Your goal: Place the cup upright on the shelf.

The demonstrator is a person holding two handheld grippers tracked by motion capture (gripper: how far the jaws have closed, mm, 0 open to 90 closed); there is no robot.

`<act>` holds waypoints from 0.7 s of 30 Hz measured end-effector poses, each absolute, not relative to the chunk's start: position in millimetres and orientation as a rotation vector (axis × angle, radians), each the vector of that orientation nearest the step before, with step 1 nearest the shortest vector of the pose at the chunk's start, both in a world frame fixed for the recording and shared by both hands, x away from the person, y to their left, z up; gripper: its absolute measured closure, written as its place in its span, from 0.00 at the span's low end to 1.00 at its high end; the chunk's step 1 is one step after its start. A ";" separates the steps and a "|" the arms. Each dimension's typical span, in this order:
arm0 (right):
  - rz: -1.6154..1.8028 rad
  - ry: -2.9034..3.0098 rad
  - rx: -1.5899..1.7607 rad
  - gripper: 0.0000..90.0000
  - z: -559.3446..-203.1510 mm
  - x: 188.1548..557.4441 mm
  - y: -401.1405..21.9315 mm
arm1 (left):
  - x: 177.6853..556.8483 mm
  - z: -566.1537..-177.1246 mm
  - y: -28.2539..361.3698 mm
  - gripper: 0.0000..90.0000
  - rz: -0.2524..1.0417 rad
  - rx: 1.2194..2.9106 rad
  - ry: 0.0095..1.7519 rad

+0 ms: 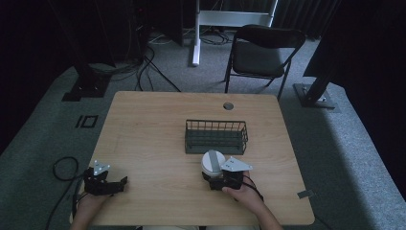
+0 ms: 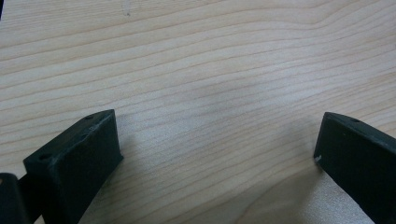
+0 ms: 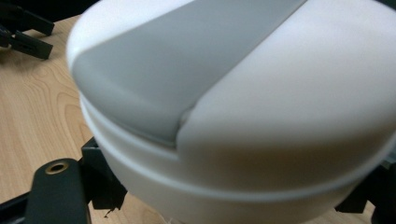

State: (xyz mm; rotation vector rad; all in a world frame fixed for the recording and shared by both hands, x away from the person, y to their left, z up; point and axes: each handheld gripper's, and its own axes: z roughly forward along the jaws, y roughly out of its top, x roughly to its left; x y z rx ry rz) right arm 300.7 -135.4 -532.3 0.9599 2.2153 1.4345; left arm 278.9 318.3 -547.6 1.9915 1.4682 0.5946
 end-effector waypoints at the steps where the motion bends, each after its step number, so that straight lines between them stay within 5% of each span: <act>1: 1.434 2.218 0.960 0.20 -532.1 300.6 -135.6 | 278.9 -547.6 318.3 0.01 0.595 1.991 1.468; 21: 1.412 2.191 0.931 0.20 -502.4 301.0 -140.3 | 278.9 -547.6 318.3 0.01 0.595 1.991 1.468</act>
